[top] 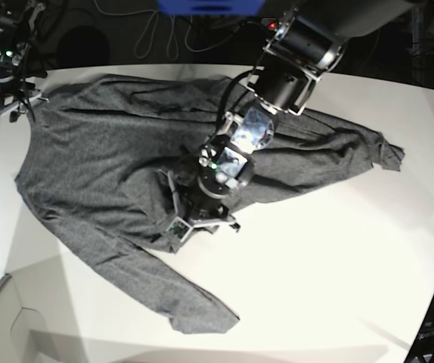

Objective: Layout the t-shirt on the table in an organized manner, then fold the t-shirt properly
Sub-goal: 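Drag the grasped fabric with the left gripper across the shirt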

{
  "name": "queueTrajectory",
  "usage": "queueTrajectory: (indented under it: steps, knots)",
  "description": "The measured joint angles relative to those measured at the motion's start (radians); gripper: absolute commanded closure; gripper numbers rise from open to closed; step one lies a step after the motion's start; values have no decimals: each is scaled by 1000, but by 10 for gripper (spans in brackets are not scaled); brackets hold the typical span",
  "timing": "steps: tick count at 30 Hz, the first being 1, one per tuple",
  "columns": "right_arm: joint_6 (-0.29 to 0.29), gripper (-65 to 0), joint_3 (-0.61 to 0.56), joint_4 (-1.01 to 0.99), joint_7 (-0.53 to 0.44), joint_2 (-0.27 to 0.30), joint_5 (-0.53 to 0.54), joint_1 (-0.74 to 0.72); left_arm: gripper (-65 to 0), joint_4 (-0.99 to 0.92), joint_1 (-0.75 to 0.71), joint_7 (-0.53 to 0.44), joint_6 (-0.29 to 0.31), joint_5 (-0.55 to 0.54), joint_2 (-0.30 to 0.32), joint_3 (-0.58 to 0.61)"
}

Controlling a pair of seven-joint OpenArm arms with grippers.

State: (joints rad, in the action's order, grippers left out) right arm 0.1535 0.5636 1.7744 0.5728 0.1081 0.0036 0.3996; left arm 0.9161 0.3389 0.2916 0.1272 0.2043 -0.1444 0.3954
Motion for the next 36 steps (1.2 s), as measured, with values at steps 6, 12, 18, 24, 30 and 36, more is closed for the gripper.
queueTrajectory:
  steps: [6,12,18,24,30,36]
  knots:
    - [0,-261,0,0,0,-1,0,0,-175,-6,0,2,0,0,0,0]
    - [0,-261,0,0,0,0,0,0,-148,-6,0,2,0,0,0,0]
    - [0,-261,-1,0,0,-1,1,-3,0,146,-48,5,-1,3,-1,0]
    - [0,-261,-2,0,0,-1,0,-3,-2,219,-61,6,0,7,-1,-8]
    - [0,-261,-2,0,0,-1,-2,-3,-2,331,-66,9,5,-5,11,-129]
    - [0,-261,-2,0,0,-1,-3,-3,-2,362,-59,18,-1,1,79,-321]
